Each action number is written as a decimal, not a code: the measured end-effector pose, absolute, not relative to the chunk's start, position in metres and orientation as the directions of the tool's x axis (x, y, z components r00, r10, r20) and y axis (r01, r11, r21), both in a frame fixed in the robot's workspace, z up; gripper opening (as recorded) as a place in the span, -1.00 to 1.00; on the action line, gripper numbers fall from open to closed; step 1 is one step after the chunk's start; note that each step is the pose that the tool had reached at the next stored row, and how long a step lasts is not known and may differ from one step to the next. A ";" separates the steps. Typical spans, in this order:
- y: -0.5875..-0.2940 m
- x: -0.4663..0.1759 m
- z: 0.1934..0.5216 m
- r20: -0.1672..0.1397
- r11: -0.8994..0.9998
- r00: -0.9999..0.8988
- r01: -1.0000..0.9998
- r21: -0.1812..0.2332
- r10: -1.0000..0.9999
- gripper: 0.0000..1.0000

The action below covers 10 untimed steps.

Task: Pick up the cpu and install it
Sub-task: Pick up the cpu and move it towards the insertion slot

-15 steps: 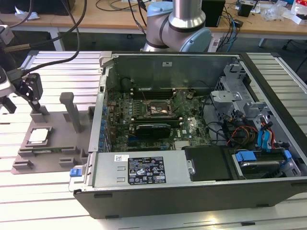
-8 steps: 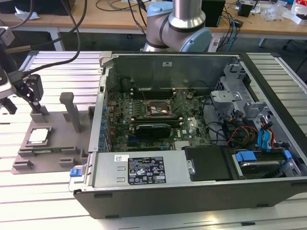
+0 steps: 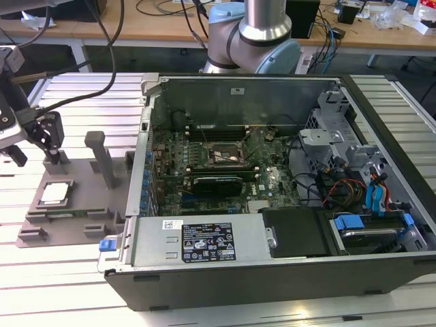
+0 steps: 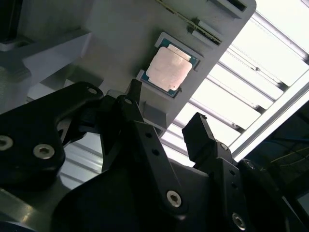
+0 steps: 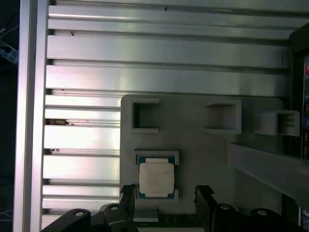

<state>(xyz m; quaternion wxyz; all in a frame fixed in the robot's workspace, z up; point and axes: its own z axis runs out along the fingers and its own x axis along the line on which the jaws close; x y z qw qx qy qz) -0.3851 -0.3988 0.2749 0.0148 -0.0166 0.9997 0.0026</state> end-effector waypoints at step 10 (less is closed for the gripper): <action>-0.399 -0.385 0.266 -0.030 0.999 -0.999 -0.033 0.005 -0.033 0.24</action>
